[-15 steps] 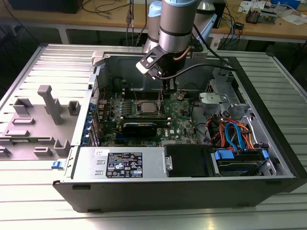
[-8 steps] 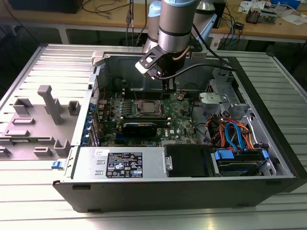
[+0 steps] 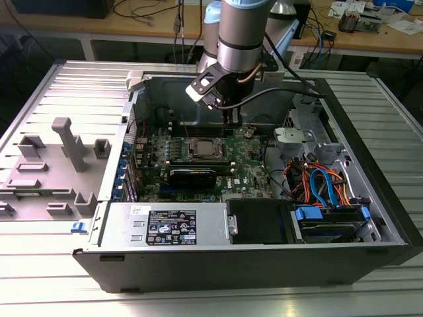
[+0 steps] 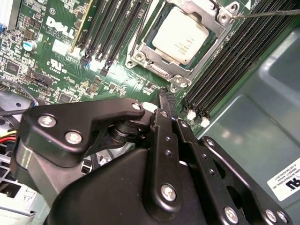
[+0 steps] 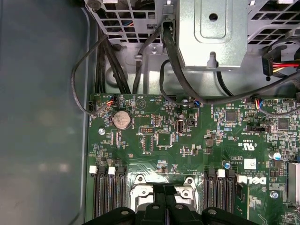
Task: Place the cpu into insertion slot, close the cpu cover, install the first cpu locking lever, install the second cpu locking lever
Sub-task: 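Close the cpu cover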
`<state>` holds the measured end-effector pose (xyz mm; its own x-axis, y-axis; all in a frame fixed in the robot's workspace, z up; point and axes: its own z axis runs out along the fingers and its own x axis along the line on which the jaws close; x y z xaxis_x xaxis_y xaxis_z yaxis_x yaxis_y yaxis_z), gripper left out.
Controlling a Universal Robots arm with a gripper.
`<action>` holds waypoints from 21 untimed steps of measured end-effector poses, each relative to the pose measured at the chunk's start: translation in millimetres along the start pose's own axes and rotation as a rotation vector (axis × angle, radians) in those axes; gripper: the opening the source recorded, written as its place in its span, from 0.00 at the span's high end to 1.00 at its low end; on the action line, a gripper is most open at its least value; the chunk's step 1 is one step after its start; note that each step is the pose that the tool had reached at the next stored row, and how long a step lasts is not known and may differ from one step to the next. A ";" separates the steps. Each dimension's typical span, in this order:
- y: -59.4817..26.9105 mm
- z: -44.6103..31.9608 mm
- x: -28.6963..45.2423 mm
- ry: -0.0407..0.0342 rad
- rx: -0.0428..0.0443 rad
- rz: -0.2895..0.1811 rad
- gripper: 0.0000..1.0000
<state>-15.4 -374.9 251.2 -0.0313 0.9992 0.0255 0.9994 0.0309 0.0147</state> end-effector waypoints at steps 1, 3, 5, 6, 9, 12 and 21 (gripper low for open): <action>-1.2 0.1 0.0 -0.0001 0.0000 0.000 0.89; -5.3 0.4 0.1 -0.0002 0.0001 0.000 0.89; -8.5 0.8 0.2 -0.0001 0.0000 0.000 0.89; -9.9 1.1 0.3 0.0000 0.0000 0.000 0.89; -15.1 2.1 0.4 -0.0007 -0.0017 -0.001 0.89; -18.1 3.0 0.5 -0.0007 -0.0018 -0.004 0.89; -22.9 4.7 0.6 -0.0007 -0.0014 -0.017 0.89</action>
<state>-38.2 -374.9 246.2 -0.0483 0.9985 0.0246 0.9987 0.0479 0.0165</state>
